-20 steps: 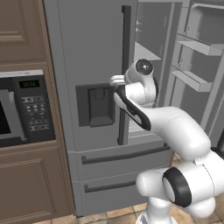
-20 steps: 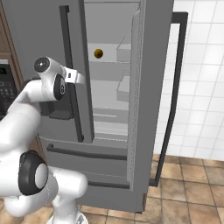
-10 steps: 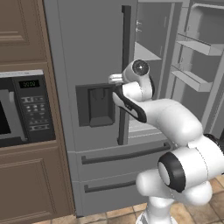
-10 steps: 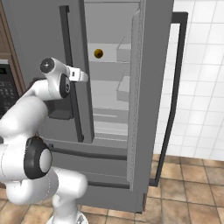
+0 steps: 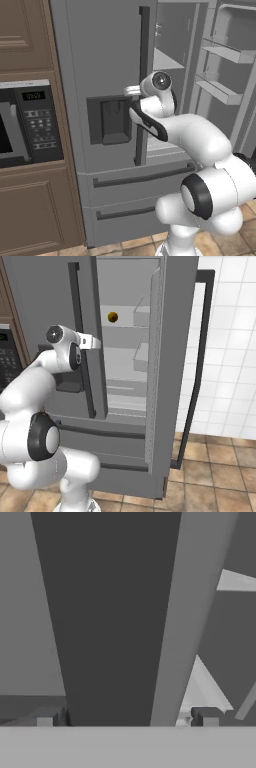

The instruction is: Retrieve a lemon from the fridge and place it on the cutting board with the fish.

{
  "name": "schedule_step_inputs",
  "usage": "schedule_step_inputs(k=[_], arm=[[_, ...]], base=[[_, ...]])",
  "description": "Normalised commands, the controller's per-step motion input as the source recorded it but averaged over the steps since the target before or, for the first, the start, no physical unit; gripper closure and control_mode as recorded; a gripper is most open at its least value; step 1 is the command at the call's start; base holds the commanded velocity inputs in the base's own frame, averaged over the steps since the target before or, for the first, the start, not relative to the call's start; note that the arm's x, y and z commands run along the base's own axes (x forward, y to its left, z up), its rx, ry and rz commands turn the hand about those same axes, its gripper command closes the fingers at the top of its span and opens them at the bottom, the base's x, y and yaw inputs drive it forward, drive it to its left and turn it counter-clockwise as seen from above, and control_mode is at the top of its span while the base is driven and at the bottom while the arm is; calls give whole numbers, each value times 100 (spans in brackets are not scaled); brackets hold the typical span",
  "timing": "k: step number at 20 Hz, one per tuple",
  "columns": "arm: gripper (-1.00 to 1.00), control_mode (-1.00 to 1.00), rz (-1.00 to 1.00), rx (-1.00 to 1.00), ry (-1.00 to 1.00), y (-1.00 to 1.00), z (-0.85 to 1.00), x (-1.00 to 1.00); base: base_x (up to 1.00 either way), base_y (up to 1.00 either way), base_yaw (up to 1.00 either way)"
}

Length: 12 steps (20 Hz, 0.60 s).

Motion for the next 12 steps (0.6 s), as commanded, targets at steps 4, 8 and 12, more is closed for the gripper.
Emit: schedule_step_inputs(k=[4, 8, 12], arm=[[100, -100, 0, 0, 0, 0, 0, 27], [100, -100, 0, 0, 0, 0, 0, 2], [100, -100, -2, 0, -1, 1, 1, -6]], base=[[0, 0, 0], [0, 0, 0], [0, 0, 0]])
